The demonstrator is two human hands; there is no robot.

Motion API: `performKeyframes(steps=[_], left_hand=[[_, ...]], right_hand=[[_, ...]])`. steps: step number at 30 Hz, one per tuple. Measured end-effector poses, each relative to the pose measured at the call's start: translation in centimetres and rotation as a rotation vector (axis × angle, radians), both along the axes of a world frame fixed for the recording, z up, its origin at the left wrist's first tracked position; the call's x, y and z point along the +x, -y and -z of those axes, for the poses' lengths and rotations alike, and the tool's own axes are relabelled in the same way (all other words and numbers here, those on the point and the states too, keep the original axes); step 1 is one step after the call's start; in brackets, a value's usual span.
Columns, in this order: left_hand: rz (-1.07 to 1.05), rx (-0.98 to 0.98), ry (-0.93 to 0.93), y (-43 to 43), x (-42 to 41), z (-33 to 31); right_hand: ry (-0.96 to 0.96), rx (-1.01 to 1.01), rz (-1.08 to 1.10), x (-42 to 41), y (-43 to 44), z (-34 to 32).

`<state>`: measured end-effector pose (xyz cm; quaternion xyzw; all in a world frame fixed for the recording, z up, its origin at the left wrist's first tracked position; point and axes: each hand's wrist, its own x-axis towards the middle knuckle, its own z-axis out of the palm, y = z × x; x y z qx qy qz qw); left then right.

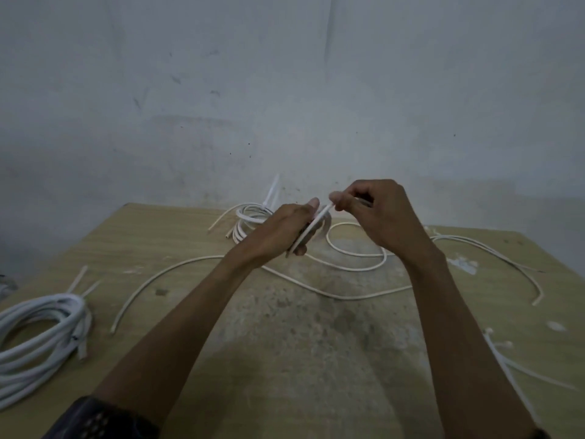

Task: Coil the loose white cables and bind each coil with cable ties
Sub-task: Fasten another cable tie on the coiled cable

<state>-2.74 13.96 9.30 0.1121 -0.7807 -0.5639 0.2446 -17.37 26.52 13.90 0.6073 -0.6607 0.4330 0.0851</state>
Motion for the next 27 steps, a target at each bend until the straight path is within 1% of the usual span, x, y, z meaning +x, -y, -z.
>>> performKeyframes(steps=[2,3,7,10,12,13,16,17,18,19,22,24,25,26,27], left_hand=[[0.131,0.059,0.079,-0.4,0.7,-0.5],[0.181,0.102,0.088,-0.4,0.8,-0.6],[0.287,0.373,0.0,-0.3,1.0,-0.8],[0.322,0.44,-0.045,-0.6,1.1,-1.4],[0.297,0.527,-0.137,-0.3,1.1,-1.6],[0.294,0.602,-0.198,0.2,1.1,-1.6],[0.307,0.897,-0.414,1.5,1.5,-1.9],[0.302,0.964,-0.488,1.8,1.7,-2.1],[0.279,0.985,-0.557,2.0,1.8,-2.3],[0.235,0.971,-0.62,2.1,1.9,-2.5],[0.129,0.875,-0.729,2.1,1.7,-2.8],[0.096,0.816,-0.732,1.7,1.6,-2.8],[0.089,0.808,-0.725,1.4,1.5,-2.9],[0.091,0.822,-0.727,1.2,1.6,-3.0],[0.09,0.842,-0.732,1.2,1.7,-3.1]], right_hand=[[0.08,-0.043,0.018,-0.4,0.0,0.6],[0.102,-0.063,0.01,-0.2,0.1,0.7],[0.196,-0.179,0.034,0.4,1.0,0.5],[0.277,-0.169,0.091,0.0,1.6,1.2],[0.301,-0.155,0.138,-0.5,1.9,1.8],[0.28,-0.142,0.149,-0.8,1.9,2.1],[0.136,-0.041,0.105,-1.1,2.2,3.0],[0.105,0.008,0.079,-0.8,2.3,3.2],[0.113,0.047,0.043,-0.2,2.4,3.5],[0.181,0.065,-0.008,0.6,2.4,3.6],[0.539,-0.028,-0.166,3.4,2.5,3.1],[0.694,-0.021,-0.285,4.8,2.4,2.5],[0.73,0.022,-0.35,5.2,2.5,2.3],[0.708,0.06,-0.385,5.5,2.5,2.1],[0.63,0.07,-0.377,5.6,2.4,2.1]])
